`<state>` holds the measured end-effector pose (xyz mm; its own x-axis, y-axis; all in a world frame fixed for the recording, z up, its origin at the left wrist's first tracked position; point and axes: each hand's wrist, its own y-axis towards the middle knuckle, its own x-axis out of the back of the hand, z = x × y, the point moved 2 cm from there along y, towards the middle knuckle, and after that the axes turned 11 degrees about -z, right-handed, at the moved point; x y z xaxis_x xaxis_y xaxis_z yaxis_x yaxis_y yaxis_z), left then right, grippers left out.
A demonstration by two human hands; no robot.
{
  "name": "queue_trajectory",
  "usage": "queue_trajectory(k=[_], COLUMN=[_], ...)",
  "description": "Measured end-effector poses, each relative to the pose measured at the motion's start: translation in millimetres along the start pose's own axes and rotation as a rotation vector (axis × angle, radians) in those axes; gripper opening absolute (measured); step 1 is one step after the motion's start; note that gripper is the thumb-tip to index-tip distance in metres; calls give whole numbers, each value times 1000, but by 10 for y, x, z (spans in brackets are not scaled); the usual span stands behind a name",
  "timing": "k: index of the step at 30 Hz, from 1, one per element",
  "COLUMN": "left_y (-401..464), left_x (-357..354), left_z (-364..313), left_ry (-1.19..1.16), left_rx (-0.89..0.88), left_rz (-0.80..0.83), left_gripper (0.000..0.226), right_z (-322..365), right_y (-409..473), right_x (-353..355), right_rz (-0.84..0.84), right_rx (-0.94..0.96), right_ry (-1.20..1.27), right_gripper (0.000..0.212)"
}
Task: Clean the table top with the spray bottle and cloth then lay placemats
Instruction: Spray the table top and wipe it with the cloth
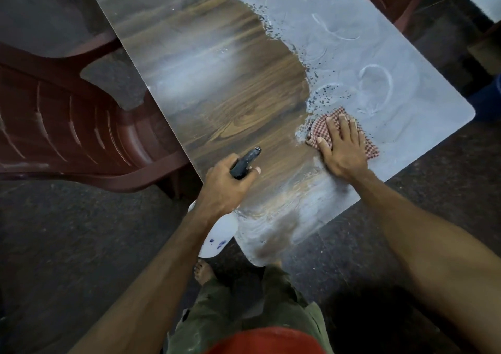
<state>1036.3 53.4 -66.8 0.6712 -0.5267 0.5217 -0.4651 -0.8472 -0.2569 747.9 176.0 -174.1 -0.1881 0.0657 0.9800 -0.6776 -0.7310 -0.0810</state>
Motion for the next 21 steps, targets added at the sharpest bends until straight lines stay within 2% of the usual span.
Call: queue_trajectory(k=[5,11,18,21], left_y=[-75,-292,-593,-696], left_x=[-376,-524,-535,-593], left_z=[-171,-195,-123,-109], left_ry=[-38,-22,-12,-26], left_rx=[110,165,200,215], left_rz=[-34,-105,-128,-124], left_gripper=[55,59,49,34], right_z=[-132,-270,-322,-320], right_y=[185,329,363,356], right_x=[8,18,42,44], right_rz=[-41,-47,-42,-43], right_rx=[50,99,112,115], right_ry=[8,16,26,40], right_gripper=[64,65,64,64])
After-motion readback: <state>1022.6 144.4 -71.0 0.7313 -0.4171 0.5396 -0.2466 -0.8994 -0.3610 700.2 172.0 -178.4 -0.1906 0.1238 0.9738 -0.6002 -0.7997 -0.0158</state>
